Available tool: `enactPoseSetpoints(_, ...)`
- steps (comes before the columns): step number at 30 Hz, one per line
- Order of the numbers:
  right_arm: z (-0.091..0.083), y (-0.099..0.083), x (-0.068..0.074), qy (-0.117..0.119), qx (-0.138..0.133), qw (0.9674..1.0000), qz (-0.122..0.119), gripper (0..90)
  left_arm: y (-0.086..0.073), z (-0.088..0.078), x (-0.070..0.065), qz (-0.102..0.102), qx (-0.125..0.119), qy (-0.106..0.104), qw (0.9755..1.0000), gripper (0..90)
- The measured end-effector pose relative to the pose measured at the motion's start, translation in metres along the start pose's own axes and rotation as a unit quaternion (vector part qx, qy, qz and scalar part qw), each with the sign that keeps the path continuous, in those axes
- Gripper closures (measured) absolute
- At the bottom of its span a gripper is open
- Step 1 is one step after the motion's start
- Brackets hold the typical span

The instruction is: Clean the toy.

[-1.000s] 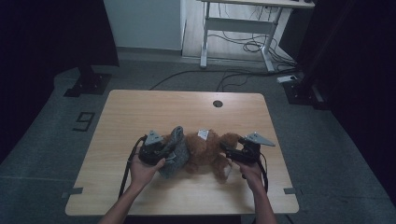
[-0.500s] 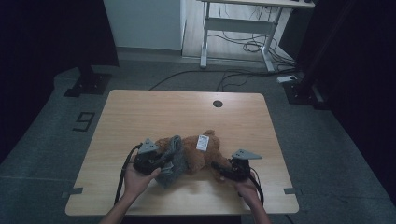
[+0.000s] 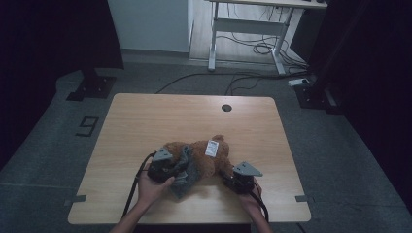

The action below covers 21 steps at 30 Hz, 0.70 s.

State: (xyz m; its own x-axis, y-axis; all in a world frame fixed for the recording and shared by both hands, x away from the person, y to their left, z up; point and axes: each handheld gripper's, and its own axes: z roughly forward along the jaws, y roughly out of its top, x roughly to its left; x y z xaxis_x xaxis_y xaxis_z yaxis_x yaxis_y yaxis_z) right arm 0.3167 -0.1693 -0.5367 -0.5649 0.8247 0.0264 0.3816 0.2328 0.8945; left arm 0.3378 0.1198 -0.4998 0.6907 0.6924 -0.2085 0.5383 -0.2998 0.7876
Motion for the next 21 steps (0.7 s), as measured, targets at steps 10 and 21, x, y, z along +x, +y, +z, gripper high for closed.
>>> enactPoseSetpoints(10, 0.018, 0.01, -0.031, -0.016, -0.005, 0.9998, 0.012, 62.7, 0.04, 0.025, 0.016, -0.023, 0.011, 0.008, 0.9997, 79.1)
enactPoseSetpoints(21, 0.01, 0.004, -0.031, 0.02, -0.014, 0.9997, -0.005, 62.7, 0.097, -0.037, 0.007, 0.008, -0.06, 0.004, 0.9981, 78.4)
